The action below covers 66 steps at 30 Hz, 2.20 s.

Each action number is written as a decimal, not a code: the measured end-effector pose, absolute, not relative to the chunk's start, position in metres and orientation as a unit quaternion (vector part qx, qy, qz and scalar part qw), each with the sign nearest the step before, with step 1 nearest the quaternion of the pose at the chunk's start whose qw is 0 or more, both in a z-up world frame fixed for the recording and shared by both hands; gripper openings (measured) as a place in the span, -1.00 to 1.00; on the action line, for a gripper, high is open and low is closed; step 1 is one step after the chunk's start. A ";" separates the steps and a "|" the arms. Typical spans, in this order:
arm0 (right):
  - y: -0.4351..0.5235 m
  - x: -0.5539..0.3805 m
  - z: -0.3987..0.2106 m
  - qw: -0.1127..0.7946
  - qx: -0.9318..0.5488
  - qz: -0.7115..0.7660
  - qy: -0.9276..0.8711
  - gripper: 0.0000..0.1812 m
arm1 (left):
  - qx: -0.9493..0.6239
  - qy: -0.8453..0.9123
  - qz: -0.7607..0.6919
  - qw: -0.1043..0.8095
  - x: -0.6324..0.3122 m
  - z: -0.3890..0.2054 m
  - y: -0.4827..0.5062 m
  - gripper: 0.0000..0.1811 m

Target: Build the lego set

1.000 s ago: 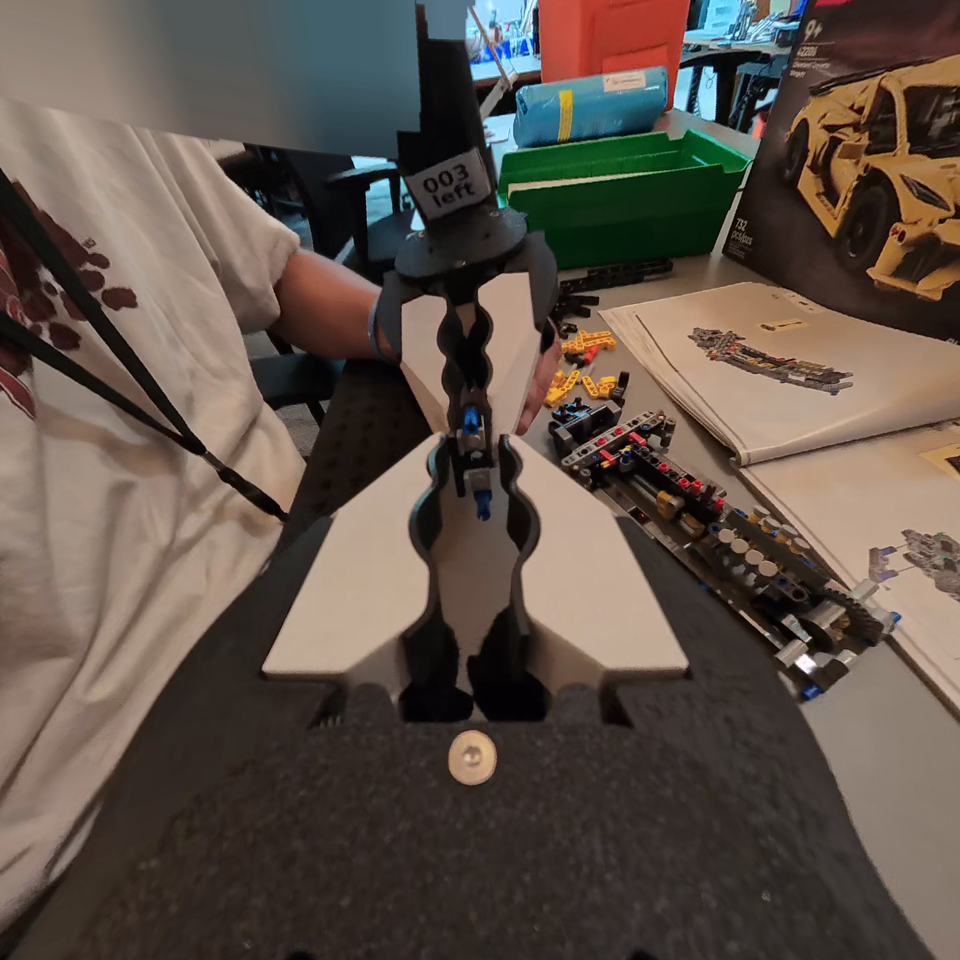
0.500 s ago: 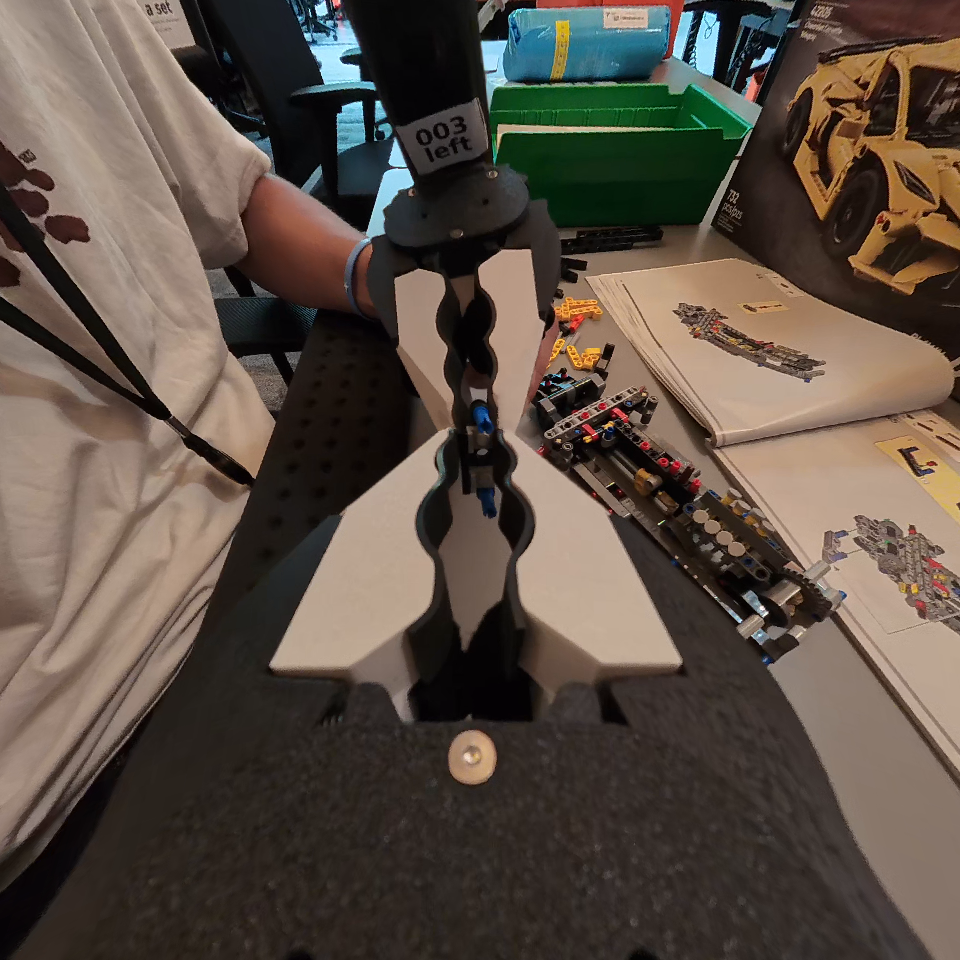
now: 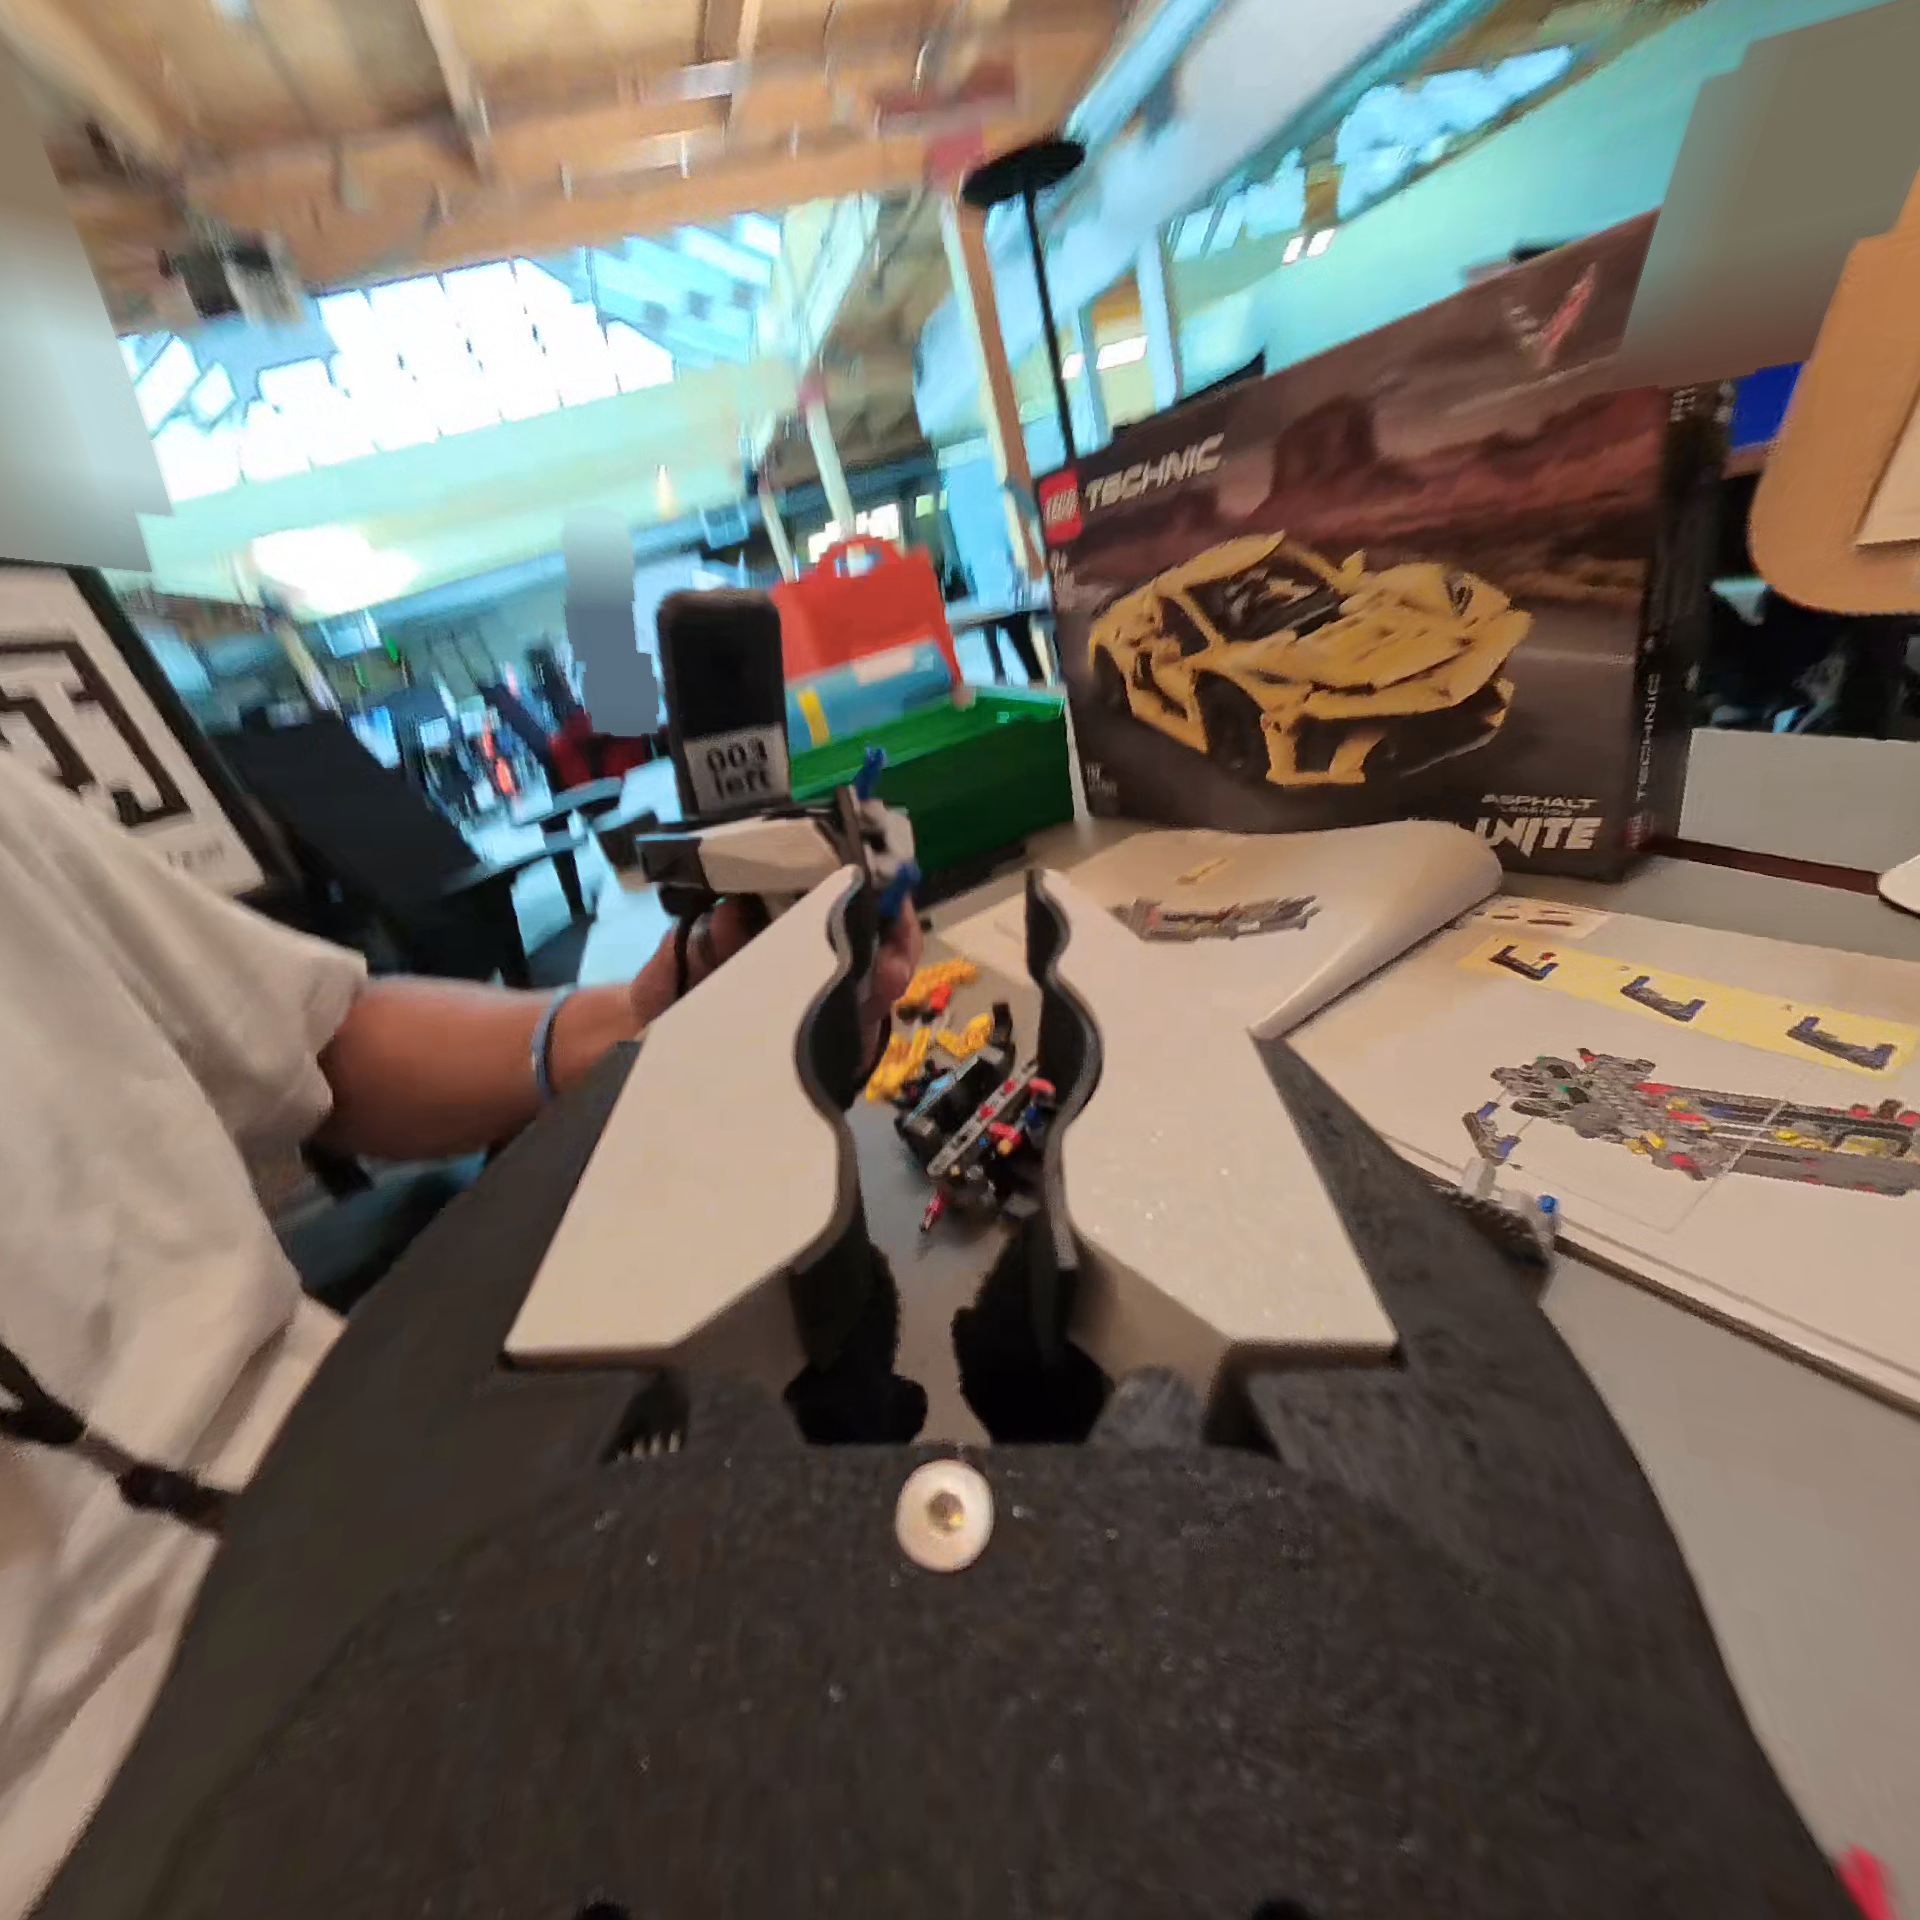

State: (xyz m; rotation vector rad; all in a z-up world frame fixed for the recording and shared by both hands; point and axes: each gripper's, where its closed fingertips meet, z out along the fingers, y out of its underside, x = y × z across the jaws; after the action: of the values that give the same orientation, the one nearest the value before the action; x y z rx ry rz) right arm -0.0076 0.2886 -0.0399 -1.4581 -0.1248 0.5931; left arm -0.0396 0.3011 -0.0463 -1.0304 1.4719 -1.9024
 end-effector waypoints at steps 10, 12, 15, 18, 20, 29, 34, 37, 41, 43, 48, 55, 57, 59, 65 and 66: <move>0.281 -0.017 -0.032 0.712 -0.578 0.398 -0.030 -0.73 | -0.271 0.413 -0.853 0.167 -0.070 0.002 0.306 -0.94; 0.279 -0.018 -0.032 0.712 -0.575 0.402 -0.030 -0.72 | -0.271 0.424 -0.847 0.168 -0.070 0.001 0.301 -0.94; 0.277 -0.019 -0.035 0.710 -0.578 0.400 -0.031 -0.74 | -0.279 0.431 -0.842 0.164 -0.067 -0.004 0.299 -0.94; 0.276 -0.017 -0.033 0.713 -0.572 0.405 -0.028 -0.75 | -0.291 0.420 -0.844 0.166 -0.065 -0.005 0.305 -0.95; 0.278 -0.016 -0.034 0.711 -0.573 0.408 -0.022 -0.76 | -0.298 0.411 -0.843 0.176 -0.064 -0.004 0.312 -0.94; 0.279 -0.015 -0.035 0.707 -0.576 0.410 -0.017 -0.78 | -0.316 0.387 -0.850 0.168 -0.062 -0.003 0.327 -0.95; 0.279 -0.016 -0.037 0.705 -0.578 0.410 -0.019 -0.78 | -0.321 0.396 -0.850 0.135 -0.063 -0.006 0.325 -0.95; 0.280 -0.015 -0.039 0.701 -0.582 0.412 -0.012 -0.78 | -0.323 0.396 -0.850 0.126 -0.064 -0.007 0.325 -0.94; 0.280 -0.014 -0.039 0.700 -0.581 0.416 -0.009 -0.79 | -0.321 0.400 -0.850 0.120 -0.066 -0.006 0.325 -0.94; 0.281 -0.014 -0.039 0.699 -0.582 0.415 -0.009 -0.79 | -0.320 0.402 -0.850 0.117 -0.066 -0.007 0.324 -0.94; 0.281 -0.013 -0.040 0.697 -0.580 0.421 -0.005 -0.79 | -0.321 0.405 -0.849 0.109 -0.065 -0.008 0.322 -0.94; 0.281 -0.013 -0.040 0.697 -0.581 0.420 -0.005 -0.79 | -0.319 0.403 -0.850 0.112 -0.066 -0.007 0.323 -0.94; 0.281 -0.013 -0.040 0.697 -0.581 0.420 -0.005 -0.79 | -0.320 0.404 -0.849 0.113 -0.066 -0.007 0.323 -0.94; 0.281 -0.013 -0.040 0.697 -0.581 0.420 -0.005 -0.80 | -0.320 0.405 -0.849 0.112 -0.066 -0.007 0.322 -0.94; 0.280 -0.013 -0.038 0.699 -0.576 0.424 -0.002 -0.79 | -0.321 0.409 -0.846 0.118 -0.065 -0.008 0.321 -0.94; 0.280 -0.013 -0.038 0.700 -0.576 0.423 -0.003 -0.80 | -0.321 0.409 -0.846 0.116 -0.064 -0.009 0.320 -0.94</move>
State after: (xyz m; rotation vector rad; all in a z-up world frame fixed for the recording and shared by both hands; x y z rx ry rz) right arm -0.0129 0.2802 -0.0383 -1.2832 -0.0062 0.9424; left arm -0.0644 0.3204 -0.0087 -0.9414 1.1991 -2.4777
